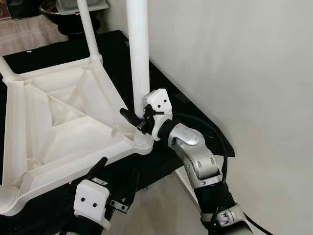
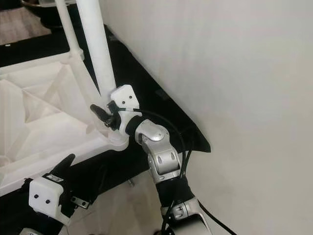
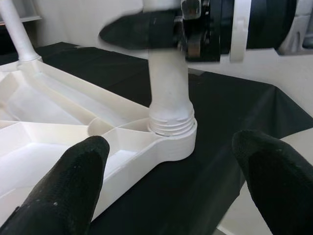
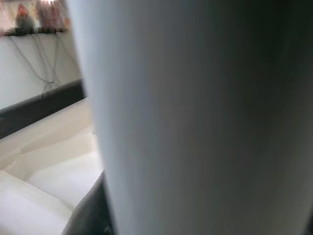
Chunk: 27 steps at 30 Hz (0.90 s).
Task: Building children table
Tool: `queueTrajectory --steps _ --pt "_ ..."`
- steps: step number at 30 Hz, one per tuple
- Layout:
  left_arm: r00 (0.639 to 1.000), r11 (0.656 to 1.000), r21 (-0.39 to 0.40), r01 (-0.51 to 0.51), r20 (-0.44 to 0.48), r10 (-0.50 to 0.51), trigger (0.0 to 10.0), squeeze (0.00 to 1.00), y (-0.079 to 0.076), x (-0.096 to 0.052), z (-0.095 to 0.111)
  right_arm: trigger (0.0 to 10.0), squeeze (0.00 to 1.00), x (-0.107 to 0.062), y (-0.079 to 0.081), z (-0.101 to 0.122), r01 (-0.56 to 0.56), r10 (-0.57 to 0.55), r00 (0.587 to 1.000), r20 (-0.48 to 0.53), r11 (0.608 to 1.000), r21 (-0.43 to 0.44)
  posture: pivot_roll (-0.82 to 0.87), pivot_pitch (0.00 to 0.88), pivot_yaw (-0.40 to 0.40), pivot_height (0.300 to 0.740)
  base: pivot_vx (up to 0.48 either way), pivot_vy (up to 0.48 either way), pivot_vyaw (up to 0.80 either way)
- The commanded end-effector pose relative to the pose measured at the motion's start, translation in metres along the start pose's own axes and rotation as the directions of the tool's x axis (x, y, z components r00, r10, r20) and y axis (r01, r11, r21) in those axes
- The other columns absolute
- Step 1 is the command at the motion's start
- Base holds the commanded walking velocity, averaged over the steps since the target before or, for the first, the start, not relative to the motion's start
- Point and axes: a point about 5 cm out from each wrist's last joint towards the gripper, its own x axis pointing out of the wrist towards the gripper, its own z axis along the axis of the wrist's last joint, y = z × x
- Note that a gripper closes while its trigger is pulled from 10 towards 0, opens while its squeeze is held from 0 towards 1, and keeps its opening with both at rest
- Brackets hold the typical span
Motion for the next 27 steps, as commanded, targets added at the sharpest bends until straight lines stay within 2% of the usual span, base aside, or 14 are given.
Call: queueTrajectory --steps 1,2,7,8,9,13,16,17,18,22,23,24,25,27 --pt "1.0 1.0 -0.008 -0.008 -0.022 0.008 10.0 0.0 0.001 -0.002 -0.005 10.0 1.0 0.005 0.011 -0.001 -0.09 0.09 0.996 -0.015 0.996 0.021 0.06 0.185 -0.036 0.74 0.0 0.0 0.0" --pt "1.0 1.0 -0.009 -0.005 -0.023 0.005 10.0 0.0 0.001 -0.002 -0.005 10.0 1.0 0.005 0.002 0.004 -0.167 0.167 0.986 -0.006 0.986 -0.014 0.07 0.185 -0.037 0.74 0.0 0.0 0.0" --pt "1.0 1.0 -0.009 -0.006 -0.023 0.006 10.0 0.0 0.0 -0.002 -0.004 10.0 1.0 0.006 -0.016 0.012 -0.277 0.277 0.961 -0.015 0.957 -0.082 0.07 0.19 -0.038 0.74 0.0 0.0 0.0" --pt "1.0 1.0 -0.008 -0.008 -0.022 0.008 10.0 0.0 0.0 -0.003 -0.004 10.0 0.21 0.007 -0.025 0.018 -0.34 0.339 0.94 -0.033 0.932 -0.121 0.07 0.194 -0.039 0.74 0.0 0.0 0.0" --pt "1.0 1.0 -0.008 -0.009 -0.022 0.009 10.0 0.0 0.0 -0.003 -0.004 10.0 0.0 0.007 -0.028 0.021 -0.379 0.377 0.925 -0.044 0.915 -0.141 0.07 0.194 -0.039 0.74 0.0 0.0 0.0" --pt "1.0 1.0 -0.007 -0.01 -0.022 0.009 10.0 0.0 0.0 -0.003 -0.003 10.0 0.0 0.006 -0.029 0.023 -0.415 0.412 0.91 -0.053 0.897 -0.156 0.07 0.194 -0.039 0.74 0.0 0.0 0.0" --pt "1.0 1.0 -0.009 -0.008 -0.024 0.008 10.0 0.0 -0.001 -0.004 -0.003 10.0 0.0 0.005 -0.031 0.029 -0.548 0.543 0.836 -0.08 0.818 -0.173 0.08 0.205 -0.038 0.74 0.0 0.0 0.0" --pt "1.0 1.0 -0.009 -0.008 -0.024 0.008 10.0 0.0 -0.001 -0.004 -0.003 10.0 0.0 0.005 -0.031 0.029 -0.548 0.543 0.836 -0.08 0.818 -0.173 0.08 0.205 -0.038 0.74 0.0 0.0 0.0" --pt "1.0 1.0 -0.011 -0.007 -0.025 0.007 10.0 0.0 -0.001 -0.005 -0.002 10.0 0.0 0.005 -0.031 0.032 -0.593 0.588 0.805 -0.081 0.788 -0.165 0.08 0.212 -0.038 0.74 0.0 0.0 0.0" --pt "1.0 1.0 -0.012 -0.006 -0.026 0.006 10.0 0.0 -0.002 -0.006 -0.002 10.0 0.0 0.008 -0.033 0.036 -0.65 0.647 0.759 -0.077 0.744 -0.154 0.09 0.219 -0.04 0.74 0.0 0.0 0.0" --pt "1.0 1.0 -0.013 -0.005 -0.026 0.005 10.0 0.0 -0.002 -0.007 -0.001 8.3 0.0 0.009 -0.034 0.038 -0.666 0.663 0.745 -0.077 0.73 -0.152 0.09 0.221 -0.041 0.74 0.0 0.0 0.0" --pt "1.0 1.0 -0.013 -0.005 -0.027 0.005 10.0 0.0 -0.002 -0.007 -0.001 8.3 0.0 0.01 -0.035 0.039 -0.678 0.675 0.734 -0.076 0.719 -0.151 0.09 0.222 -0.041 0.74 0.0 0.0 0.0" --pt "1.0 1.0 -0.013 -0.006 -0.028 0.005 10.0 0.0 -0.002 -0.007 -0.001 0.0 0.0 0.011 -0.035 0.04 -0.69 0.689 0.722 -0.069 0.709 -0.143 0.09 0.225 -0.043 0.74 0.0 0.0 0.0" --pt "1.0 1.0 -0.014 -0.006 -0.028 0.005 10.0 0.0 -0.003 -0.008 0.0 0.0 0.0 0.011 -0.036 0.04 -0.703 0.702 0.709 -0.064 0.698 -0.138 0.1 0.226 -0.044 0.74 0.0 0.0 0.0"
